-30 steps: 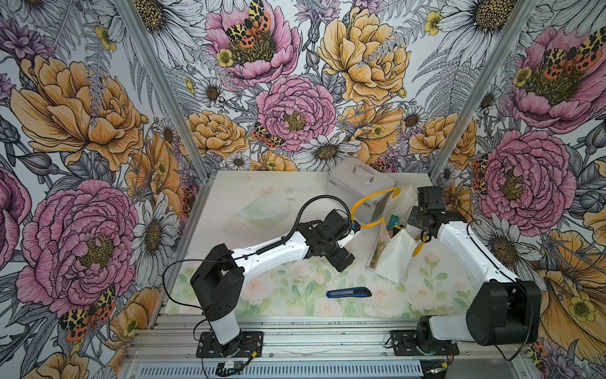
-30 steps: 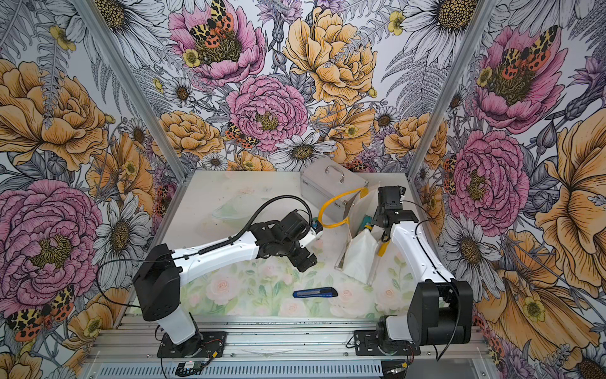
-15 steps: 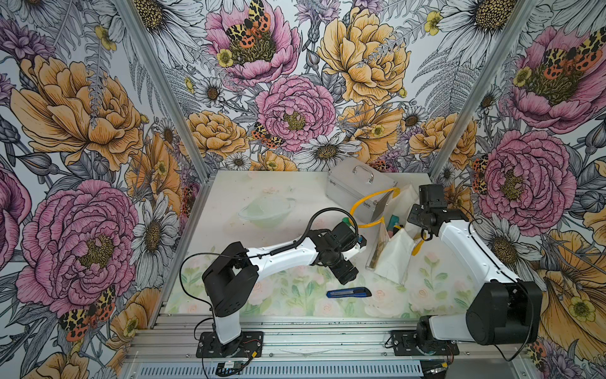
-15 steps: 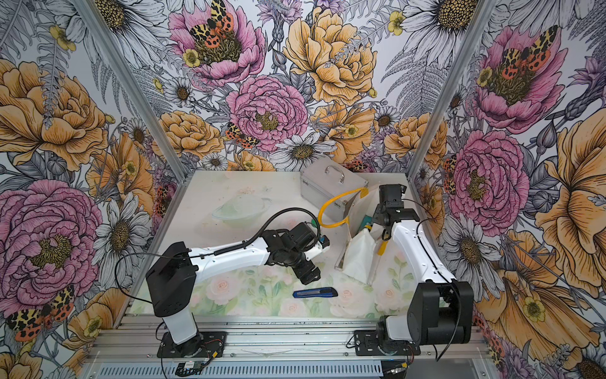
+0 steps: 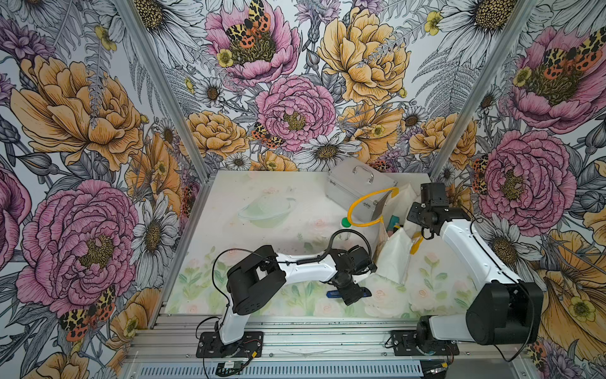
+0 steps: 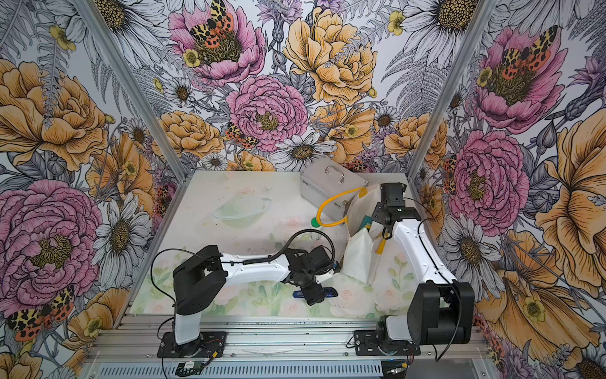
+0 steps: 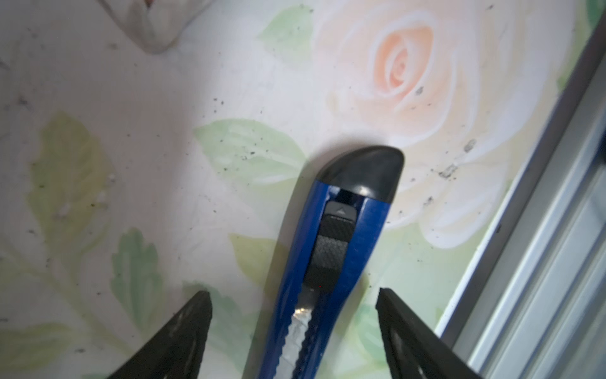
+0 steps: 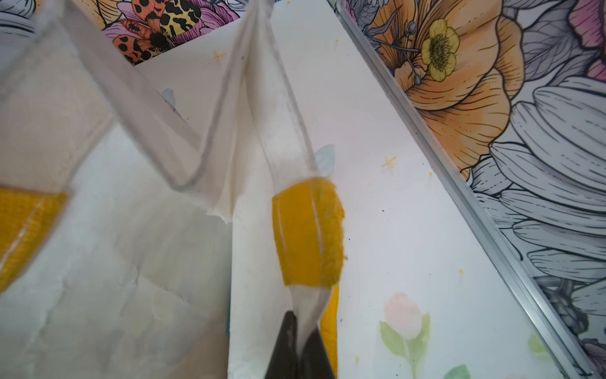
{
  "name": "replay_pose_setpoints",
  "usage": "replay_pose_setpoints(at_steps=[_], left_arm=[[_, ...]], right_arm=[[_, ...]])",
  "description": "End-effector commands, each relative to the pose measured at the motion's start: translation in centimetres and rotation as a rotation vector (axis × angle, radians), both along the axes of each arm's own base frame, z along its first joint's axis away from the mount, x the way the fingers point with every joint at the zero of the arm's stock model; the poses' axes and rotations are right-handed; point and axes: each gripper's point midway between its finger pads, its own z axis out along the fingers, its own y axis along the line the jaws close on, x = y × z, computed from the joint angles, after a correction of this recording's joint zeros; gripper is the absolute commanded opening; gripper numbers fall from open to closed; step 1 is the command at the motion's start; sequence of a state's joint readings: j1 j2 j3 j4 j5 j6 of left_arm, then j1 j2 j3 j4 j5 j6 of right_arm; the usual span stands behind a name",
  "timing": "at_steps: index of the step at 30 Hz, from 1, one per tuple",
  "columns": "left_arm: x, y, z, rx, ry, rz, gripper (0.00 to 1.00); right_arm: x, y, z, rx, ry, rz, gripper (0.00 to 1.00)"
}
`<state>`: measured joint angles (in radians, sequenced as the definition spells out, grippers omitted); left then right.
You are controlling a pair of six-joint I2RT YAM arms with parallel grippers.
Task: Place the art knife into the pouch
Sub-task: Pick up the utility knife at the center of the board.
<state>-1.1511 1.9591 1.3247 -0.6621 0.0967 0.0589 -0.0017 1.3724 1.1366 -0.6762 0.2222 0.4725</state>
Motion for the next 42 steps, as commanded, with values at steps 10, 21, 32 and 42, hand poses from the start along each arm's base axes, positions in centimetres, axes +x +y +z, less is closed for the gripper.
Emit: replay_pose_setpoints(at_steps=[10,21,32,42], left_arm=[[1.0,-0.5,-1.3,0.114,-0.100,0.016,0.69],[2.6,0.8,-1.4,0.205,-0.181,0.054,0.32],[5.7,3.0,-0.1,0.229,-0.252,0.134,0.12],[12.3,4.7,14.2,-0.056,-0.362,0.337,0.14]], right_arm=[[-1.1,0.1,1.6,0.022,-0.071,-0.006,0.00],[-0.5,0.1,1.8,0.033,-0.086,-0.017,0.00],[0.4,0.1,1.9,0.033,-0.092,-0.024,0.00],[0.9,0.4,2.1,0.055,-0.099,-0.019,0.00]])
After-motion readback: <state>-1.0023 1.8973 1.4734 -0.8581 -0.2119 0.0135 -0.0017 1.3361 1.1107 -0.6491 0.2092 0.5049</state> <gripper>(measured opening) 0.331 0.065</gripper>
